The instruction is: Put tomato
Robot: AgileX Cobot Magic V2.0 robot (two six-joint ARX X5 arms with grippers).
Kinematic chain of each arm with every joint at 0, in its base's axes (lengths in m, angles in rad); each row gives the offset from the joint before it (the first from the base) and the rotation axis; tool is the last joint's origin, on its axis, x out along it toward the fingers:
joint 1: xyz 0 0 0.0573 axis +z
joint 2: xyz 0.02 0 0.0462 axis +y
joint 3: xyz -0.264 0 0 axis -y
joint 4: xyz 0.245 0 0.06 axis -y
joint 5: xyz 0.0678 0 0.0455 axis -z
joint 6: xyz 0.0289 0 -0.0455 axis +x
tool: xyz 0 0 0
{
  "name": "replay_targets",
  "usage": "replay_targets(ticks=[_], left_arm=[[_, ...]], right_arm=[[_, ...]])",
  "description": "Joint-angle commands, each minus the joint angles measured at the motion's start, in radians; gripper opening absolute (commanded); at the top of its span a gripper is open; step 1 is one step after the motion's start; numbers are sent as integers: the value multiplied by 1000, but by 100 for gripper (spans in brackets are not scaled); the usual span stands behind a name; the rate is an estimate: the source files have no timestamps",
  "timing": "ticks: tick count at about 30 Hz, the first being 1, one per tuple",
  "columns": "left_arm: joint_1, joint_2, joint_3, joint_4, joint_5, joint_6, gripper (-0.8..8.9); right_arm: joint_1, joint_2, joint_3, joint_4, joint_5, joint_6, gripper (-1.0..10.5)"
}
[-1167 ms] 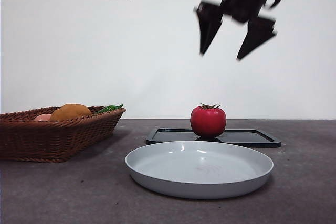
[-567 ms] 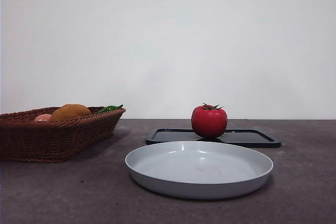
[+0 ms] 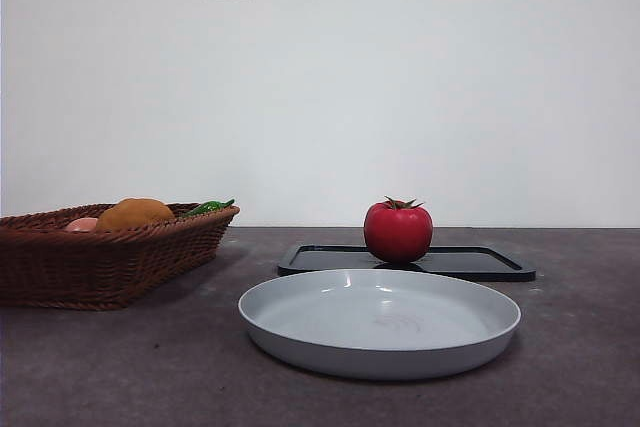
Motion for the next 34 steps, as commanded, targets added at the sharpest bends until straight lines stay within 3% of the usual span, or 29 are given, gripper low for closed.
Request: replay_targets(ticks=[1,14,16,20,24,34], left_arm=[[-4,5,13,4,6,10,560],[-4,5,13,3,6,10,547],[-4,5,13,3,6,9,467],[-4,6,13,3,6,10,205],[-4,5,13,3,6,9,8],[-4,5,13,3,6,9,7]], right_arm=[[6,-1,5,4,-3,11,575],[6,-1,5,4,-3,10,564],[6,-1,5,4,-3,10,465],[6,-1,5,4,-3,10,167],[6,-1,5,4,-3,10,18],[6,-1,5,5,-2,10,11]])
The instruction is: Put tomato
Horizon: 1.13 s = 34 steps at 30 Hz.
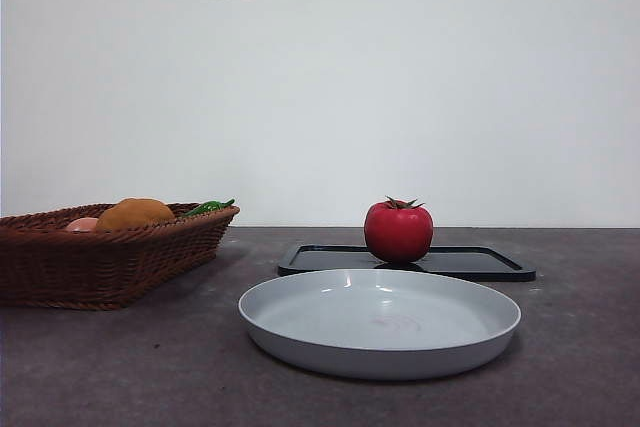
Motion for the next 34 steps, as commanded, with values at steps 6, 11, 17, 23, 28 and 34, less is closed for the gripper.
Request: replay_targets(ticks=[6,11,17,23,28,34], left_arm=[[-4,5,13,4,6,9,7],[-4,5,13,4,6,9,7],[-4,5,13,4,6,9,7],[10,-18,13,50,-2,24,7],[114,-106,-5,335,-12,28,7],[259,-289,-216,834,-42,28,7]], right_arm=[[5,6,6,6,-3,3,11],[5,6,6,6,-3,3,11],[5,6,6,6,-3,3,11],[5,6,6,6,-3,3,11],[5,6,6,6,-3,3,11],[5,6,6,6,-3,3,11]])
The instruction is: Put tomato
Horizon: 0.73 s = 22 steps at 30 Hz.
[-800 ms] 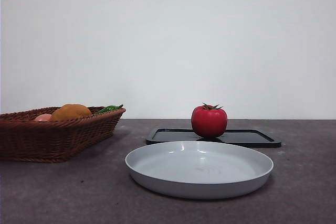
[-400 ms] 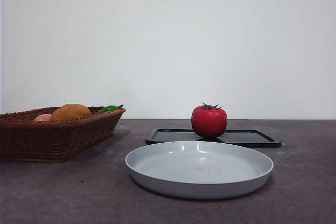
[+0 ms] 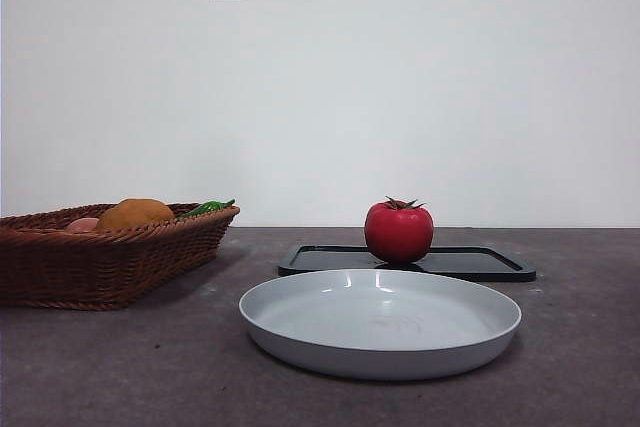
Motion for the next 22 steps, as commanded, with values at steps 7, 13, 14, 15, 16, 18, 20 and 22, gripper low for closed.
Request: replay_targets(ticks=[7,13,14,15,16,18,20,22], left_arm=[[126,-305,-458,497,-284,9,7],[148,-458,-688,512,-426,8,7],[148,-478,-719,512,-429,8,7],[148,-498,-750,512,-429,8,7],[148,-524,-790,512,-429,6,7],[148,-560,-849,512,-429,0,7],[148,-600,-914,512,-429,-16,7],[148,-636,-974,512,-429,-22,7]], right_arm=[[5,6,6,6,-3,2,11],[5,6,6,6,-3,3,11],[5,6,6,6,-3,3,11],[5,6,6,6,-3,3,11],[5,6,6,6,-3,3,11],[5,6,6,6,-3,3,11],[5,6,6,6,-3,2,11],[5,6,6,6,-3,3,11]])
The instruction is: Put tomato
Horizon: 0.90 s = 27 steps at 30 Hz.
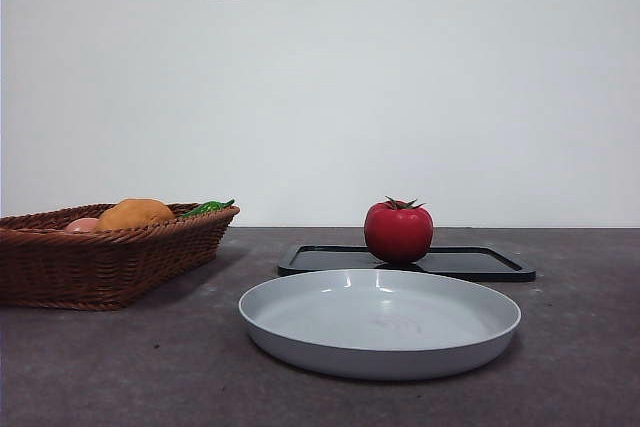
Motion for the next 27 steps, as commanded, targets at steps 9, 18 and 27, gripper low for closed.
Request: replay_targets(ticks=[9,18,27], left_arm=[[0,-135,-185,-37,-11,-18,7],[0,-220,-227,-132,-17,-18,7],[-1,-227,-235,-165,-18,-19,7]], right_arm=[[5,6,6,6,-3,3,11],[5,6,6,6,-3,3,11],[5,6,6,6,-3,3,11]])
